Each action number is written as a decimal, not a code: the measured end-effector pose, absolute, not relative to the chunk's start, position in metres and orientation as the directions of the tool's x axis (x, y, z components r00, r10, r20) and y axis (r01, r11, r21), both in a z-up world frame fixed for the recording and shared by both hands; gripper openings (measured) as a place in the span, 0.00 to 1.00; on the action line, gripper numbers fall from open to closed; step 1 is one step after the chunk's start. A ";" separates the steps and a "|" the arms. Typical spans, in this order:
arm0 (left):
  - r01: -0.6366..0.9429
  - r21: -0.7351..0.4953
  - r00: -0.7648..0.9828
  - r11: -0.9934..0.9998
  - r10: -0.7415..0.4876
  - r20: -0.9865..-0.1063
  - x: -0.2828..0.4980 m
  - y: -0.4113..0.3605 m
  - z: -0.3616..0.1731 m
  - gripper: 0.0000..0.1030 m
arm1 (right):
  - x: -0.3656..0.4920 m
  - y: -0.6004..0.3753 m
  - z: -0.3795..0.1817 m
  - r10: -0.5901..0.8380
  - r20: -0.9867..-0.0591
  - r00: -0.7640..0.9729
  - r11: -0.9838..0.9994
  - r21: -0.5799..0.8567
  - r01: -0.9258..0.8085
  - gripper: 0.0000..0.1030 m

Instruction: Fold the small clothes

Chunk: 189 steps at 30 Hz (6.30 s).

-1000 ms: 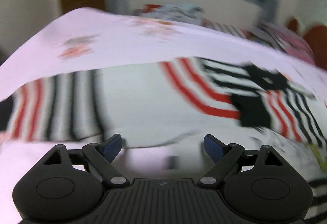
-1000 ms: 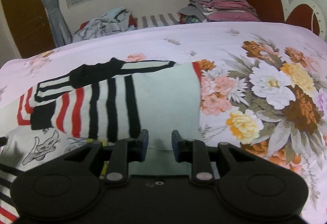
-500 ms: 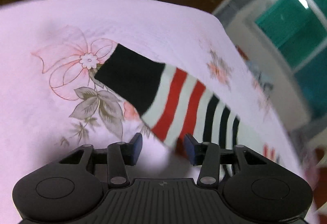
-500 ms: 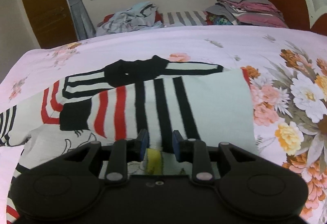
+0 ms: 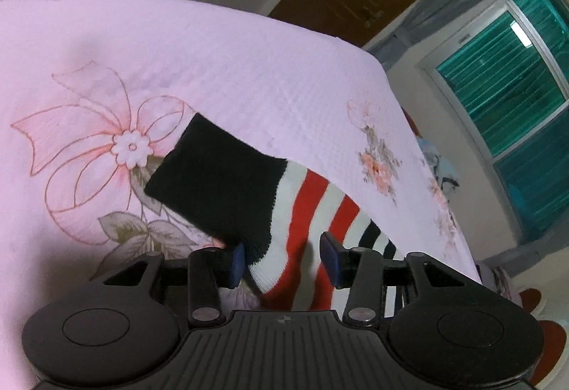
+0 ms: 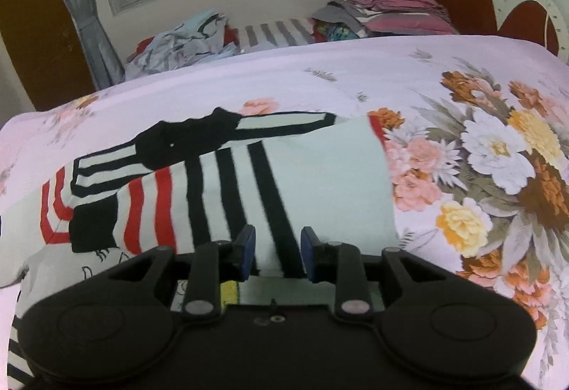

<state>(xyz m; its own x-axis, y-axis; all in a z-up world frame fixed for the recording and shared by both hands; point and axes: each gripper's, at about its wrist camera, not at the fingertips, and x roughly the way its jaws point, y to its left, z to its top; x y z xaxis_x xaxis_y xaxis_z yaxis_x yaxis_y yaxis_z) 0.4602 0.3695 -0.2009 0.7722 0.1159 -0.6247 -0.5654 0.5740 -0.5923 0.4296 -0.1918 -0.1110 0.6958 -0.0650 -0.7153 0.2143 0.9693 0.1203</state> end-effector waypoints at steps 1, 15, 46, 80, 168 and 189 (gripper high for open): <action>-0.569 -0.586 0.769 0.577 0.122 -0.627 0.462 0.369 -0.200 0.43 | 0.428 -0.194 -0.111 -0.067 -0.714 0.697 0.970 0.118 0.215 0.27; -0.166 -0.335 0.810 0.928 -0.066 -0.583 0.556 0.174 -0.111 0.04 | 0.434 -0.227 -0.124 -0.011 -0.701 0.713 0.954 0.206 0.218 0.27; 0.170 -0.112 0.720 0.979 -0.201 -0.665 0.512 -0.021 -0.111 0.47 | 0.434 -0.266 -0.118 0.213 -0.636 0.742 0.913 0.401 0.082 0.49; 0.019 -0.039 0.709 0.999 -0.041 -0.704 0.501 0.102 -0.167 0.24 | 0.458 -0.200 -0.164 0.098 -0.675 0.731 0.968 0.234 0.087 0.07; 0.160 0.015 0.720 0.987 -0.106 -0.686 0.534 0.051 -0.168 0.66 | 0.482 -0.141 -0.158 -0.020 -0.712 0.701 0.998 -0.051 -0.023 0.43; 0.174 0.091 0.711 0.981 -0.061 -0.701 0.514 0.059 -0.164 0.66 | 0.460 -0.161 -0.152 -0.060 -0.707 0.704 0.996 0.009 0.094 0.30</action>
